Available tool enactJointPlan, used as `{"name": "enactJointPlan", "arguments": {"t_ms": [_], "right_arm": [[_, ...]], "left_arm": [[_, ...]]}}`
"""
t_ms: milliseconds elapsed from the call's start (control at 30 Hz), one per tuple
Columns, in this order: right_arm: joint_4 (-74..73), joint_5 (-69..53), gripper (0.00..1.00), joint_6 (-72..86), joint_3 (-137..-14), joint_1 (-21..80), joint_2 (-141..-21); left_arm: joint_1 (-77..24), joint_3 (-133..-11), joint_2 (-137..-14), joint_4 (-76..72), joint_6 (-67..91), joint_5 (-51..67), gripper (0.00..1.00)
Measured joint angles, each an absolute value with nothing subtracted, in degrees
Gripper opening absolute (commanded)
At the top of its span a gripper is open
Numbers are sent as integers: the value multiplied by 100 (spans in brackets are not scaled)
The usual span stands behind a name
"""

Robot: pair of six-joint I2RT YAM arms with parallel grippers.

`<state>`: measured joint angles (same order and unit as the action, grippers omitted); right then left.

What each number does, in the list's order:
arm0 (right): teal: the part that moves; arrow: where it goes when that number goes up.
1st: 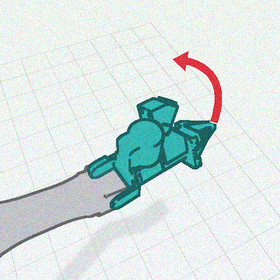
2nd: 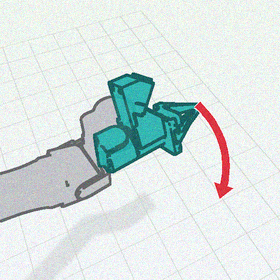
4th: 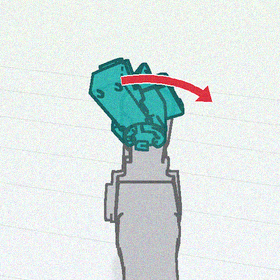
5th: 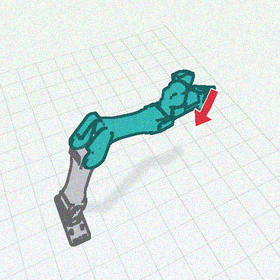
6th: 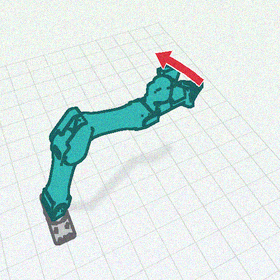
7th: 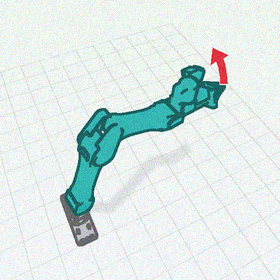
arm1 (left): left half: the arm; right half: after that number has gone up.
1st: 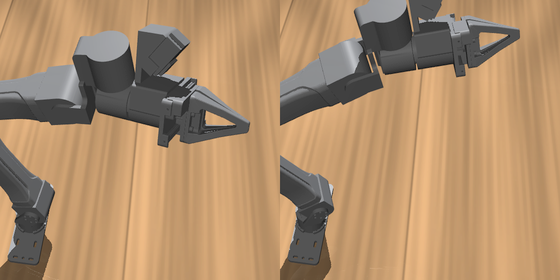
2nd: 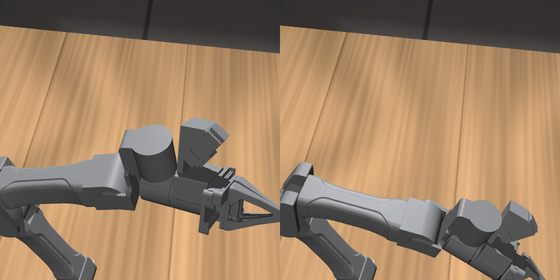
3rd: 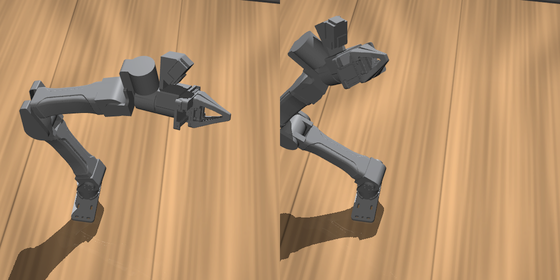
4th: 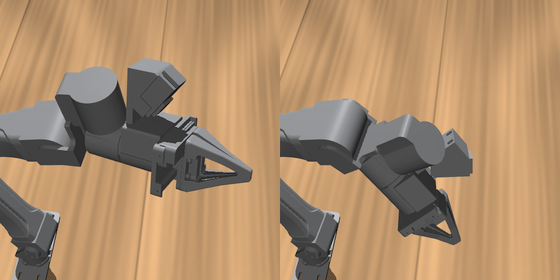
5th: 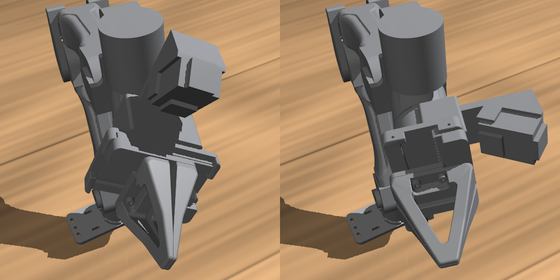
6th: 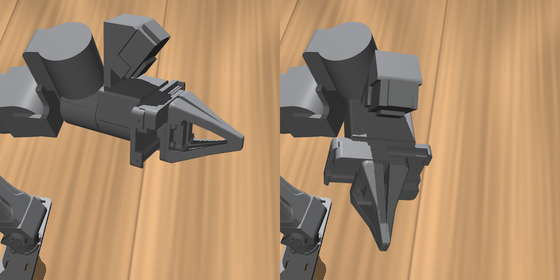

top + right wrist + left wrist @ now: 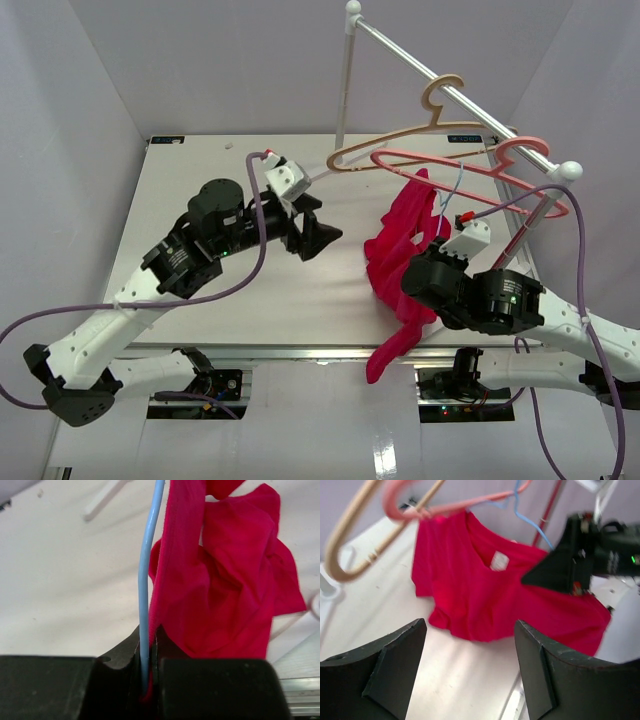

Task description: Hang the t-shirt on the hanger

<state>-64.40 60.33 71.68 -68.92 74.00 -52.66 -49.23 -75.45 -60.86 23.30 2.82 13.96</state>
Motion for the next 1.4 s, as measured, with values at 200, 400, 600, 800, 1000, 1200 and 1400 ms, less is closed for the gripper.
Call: {"name": "enactJointPlan", "arguments": {"t_ms": [200, 400, 600, 800, 1000, 1200, 1400], "right_arm": [[-6564, 5758, 8, 6830, -6022, 7395, -4330], [-6179, 5272, 8, 5988, -5705, 7395, -3949], [-5648, 4806, 8, 5377, -5268, 7395, -3850], [-5240, 4344, 8, 4879, -4919, 7395, -3404], [-4954, 4022, 8, 4487, -4702, 7395, -2920], [-4856, 3850, 8, 4303, -4622, 7395, -2851], [-4862, 3859, 8, 4293, -4622, 7395, -2699]], "left_arm": [[-4921, -8358, -7121, 2090, -636, 1326, 82], [-4921, -8727, -7657, 1856, -1191, 1722, 82], [-4921, -9088, -8338, 1592, -1569, 2377, 84], [-4919, -9523, -9004, 1661, -1971, 2692, 83], [-4901, -9851, -9459, 1664, -2285, 3214, 83], [-4897, -10157, -9916, 1623, -2372, 3646, 69], [-4897, -10240, -10319, 1603, -2394, 3795, 16]]}}
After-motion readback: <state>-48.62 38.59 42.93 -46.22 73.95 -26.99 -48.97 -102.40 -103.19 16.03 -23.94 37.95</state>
